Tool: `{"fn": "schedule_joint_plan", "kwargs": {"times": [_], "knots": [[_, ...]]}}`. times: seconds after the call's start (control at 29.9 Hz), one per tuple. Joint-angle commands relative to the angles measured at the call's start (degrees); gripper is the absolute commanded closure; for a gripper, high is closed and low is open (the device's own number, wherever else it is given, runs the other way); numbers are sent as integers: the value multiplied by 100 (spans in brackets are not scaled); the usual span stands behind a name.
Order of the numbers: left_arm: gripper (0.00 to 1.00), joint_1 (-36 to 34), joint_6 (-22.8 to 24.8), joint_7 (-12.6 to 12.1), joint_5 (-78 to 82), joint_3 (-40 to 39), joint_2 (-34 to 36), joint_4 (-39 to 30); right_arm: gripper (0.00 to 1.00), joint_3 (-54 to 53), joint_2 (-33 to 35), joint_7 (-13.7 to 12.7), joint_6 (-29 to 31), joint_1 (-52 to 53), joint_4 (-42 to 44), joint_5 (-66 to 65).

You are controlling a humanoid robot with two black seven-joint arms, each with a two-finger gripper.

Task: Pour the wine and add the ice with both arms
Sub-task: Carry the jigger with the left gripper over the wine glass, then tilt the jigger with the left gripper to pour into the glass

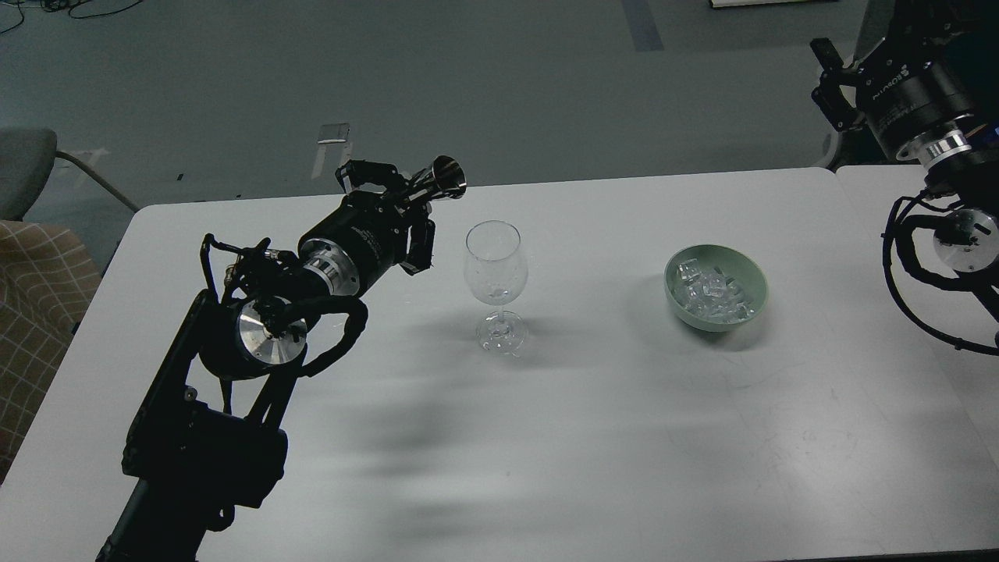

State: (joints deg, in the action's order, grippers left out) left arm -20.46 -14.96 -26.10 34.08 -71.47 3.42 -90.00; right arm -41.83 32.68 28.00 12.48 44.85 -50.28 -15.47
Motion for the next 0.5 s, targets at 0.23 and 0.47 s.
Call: {"fn": "schedule_joint_plan", "kwargs": {"times": [0.23,0.47], "knots": [[100,51,2,-18,231,177,1,-220,0,0,2,0,0,-12,1,1],[100,60,-7,-18,406,362,19,-246,0,0,-7,0,0,-12,1,1]]}}
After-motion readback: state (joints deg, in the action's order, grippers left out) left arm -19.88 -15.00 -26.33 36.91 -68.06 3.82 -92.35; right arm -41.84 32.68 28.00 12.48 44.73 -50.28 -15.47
